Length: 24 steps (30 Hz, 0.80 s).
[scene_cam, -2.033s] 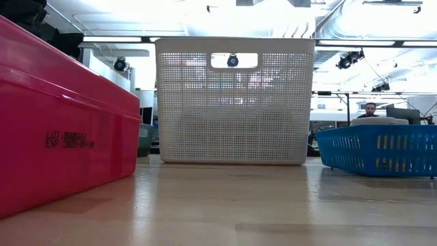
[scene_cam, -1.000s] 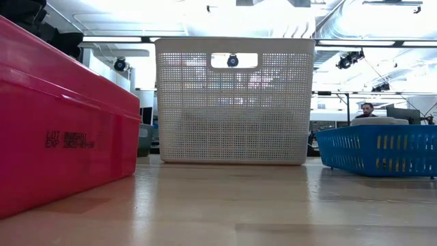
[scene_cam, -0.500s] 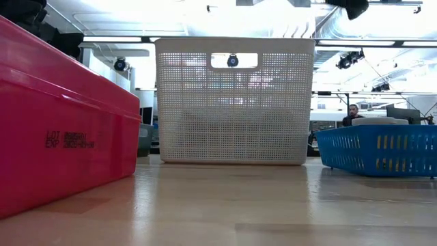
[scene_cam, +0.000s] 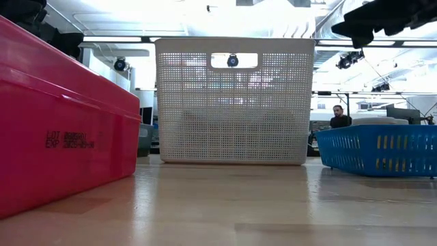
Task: Pick & place medical supplies in basket/bin
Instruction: Return to Home Position
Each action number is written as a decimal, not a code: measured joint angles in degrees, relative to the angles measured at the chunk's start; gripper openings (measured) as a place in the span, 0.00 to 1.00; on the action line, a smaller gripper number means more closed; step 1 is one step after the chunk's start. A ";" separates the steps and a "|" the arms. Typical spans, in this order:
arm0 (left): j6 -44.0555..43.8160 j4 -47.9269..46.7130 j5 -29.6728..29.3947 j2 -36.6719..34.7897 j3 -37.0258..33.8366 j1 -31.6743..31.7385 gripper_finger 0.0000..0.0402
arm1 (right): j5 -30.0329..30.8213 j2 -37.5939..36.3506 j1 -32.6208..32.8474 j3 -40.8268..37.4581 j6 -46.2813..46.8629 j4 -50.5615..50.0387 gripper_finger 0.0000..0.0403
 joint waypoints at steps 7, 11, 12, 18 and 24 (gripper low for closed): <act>0.00 0.00 0.02 -0.02 0.00 0.00 0.70 | 0.03 -4.67 -0.36 -4.69 0.16 1.28 0.43; 0.01 0.00 0.02 -0.01 0.00 0.00 0.70 | 0.35 -7.53 -0.36 -8.08 0.20 4.24 0.43; 0.00 0.00 0.02 -0.02 0.00 0.00 0.70 | 0.93 -8.27 -0.36 -8.95 0.22 5.13 0.43; -0.01 0.00 0.04 -0.01 0.00 0.00 0.70 | 3.61 -11.94 -0.36 -11.24 0.14 6.05 0.43; 0.02 0.00 0.04 -0.02 0.00 0.00 0.70 | 3.71 -13.69 -0.58 -11.87 -0.49 6.06 0.43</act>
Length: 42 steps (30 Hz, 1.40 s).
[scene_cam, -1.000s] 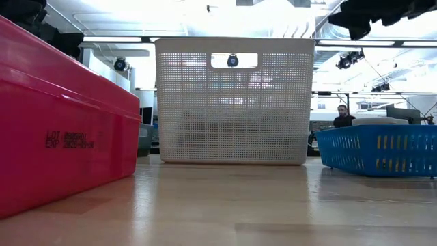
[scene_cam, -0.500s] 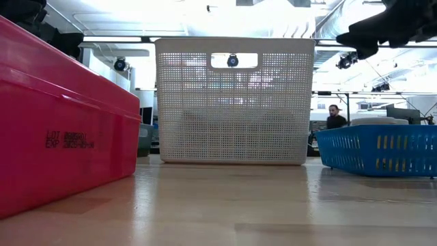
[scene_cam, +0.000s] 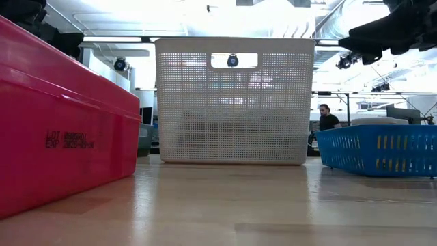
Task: Pick & place medical supplies in basket/bin
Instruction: Return to Home Position
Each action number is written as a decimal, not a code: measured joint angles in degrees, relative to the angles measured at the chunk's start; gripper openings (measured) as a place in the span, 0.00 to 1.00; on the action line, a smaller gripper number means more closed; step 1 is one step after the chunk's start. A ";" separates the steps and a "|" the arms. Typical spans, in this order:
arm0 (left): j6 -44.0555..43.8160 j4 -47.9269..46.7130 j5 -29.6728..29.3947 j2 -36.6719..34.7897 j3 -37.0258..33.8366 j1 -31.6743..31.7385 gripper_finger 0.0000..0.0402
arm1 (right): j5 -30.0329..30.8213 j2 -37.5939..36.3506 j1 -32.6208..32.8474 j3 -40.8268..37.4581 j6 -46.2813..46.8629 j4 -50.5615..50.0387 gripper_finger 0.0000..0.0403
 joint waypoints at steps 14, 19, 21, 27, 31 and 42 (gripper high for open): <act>0.00 0.00 0.20 0.02 0.00 0.00 0.70 | -9.22 -3.48 -8.61 -5.66 2.87 3.83 0.43; -0.02 0.00 0.17 0.00 0.00 0.00 0.70 | -11.70 -3.53 -11.44 -7.01 4.50 3.79 0.43; -0.02 0.00 0.17 0.00 0.00 0.00 0.70 | -12.14 -3.55 -12.17 -7.44 5.13 4.00 0.43; 0.00 0.00 0.15 0.02 0.00 0.00 0.70 | -12.82 -3.53 -13.28 -7.66 6.38 3.66 0.43; -0.02 0.00 0.13 0.00 0.00 0.00 0.70 | -12.69 -3.53 -13.28 -7.66 6.98 1.31 0.43; -0.01 0.00 -0.09 0.02 0.00 0.00 0.70 | -12.64 -3.53 -13.26 -7.64 7.94 -1.15 0.43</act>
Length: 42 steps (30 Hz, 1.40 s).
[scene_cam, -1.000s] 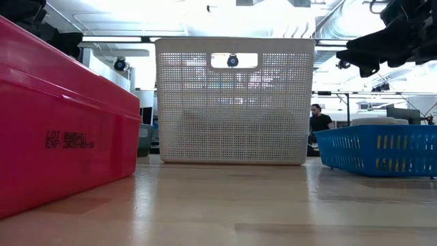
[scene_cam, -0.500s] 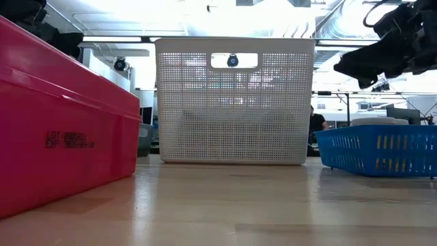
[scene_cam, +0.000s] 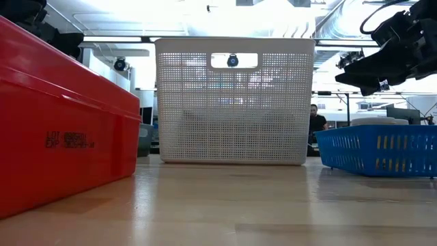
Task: Pick & place medical supplies in basket/bin
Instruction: Return to Home Position
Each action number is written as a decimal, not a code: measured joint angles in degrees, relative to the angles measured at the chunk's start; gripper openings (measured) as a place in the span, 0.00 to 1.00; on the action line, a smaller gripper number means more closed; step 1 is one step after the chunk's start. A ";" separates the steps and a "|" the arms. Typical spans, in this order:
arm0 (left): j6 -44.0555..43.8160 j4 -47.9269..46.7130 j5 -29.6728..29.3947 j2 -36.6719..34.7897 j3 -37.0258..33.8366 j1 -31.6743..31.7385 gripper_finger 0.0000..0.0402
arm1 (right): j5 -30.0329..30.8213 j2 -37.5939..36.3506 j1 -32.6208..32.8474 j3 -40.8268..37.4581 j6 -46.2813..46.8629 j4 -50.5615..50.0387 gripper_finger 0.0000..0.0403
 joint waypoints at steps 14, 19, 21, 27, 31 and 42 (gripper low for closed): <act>0.01 0.00 0.02 0.00 0.00 0.00 0.70 | -0.15 -2.36 0.02 -3.06 0.61 5.01 0.43; 0.00 0.00 0.06 0.00 0.00 0.00 0.70 | -0.09 -3.06 0.02 -3.08 0.52 4.09 0.43; 0.01 0.00 0.05 0.00 0.00 0.00 0.70 | -0.18 -3.04 0.02 -3.08 1.03 3.23 0.43; -0.01 0.00 0.07 0.00 0.00 0.00 0.70 | -0.68 -2.69 0.02 -3.10 1.77 2.88 0.43; -0.01 0.00 0.09 0.00 0.00 0.00 0.70 | -0.65 -2.69 0.00 -3.13 1.77 2.78 0.43; -0.01 0.00 0.25 0.00 0.00 0.00 0.70 | -0.35 -2.69 0.00 -3.15 1.62 2.59 0.43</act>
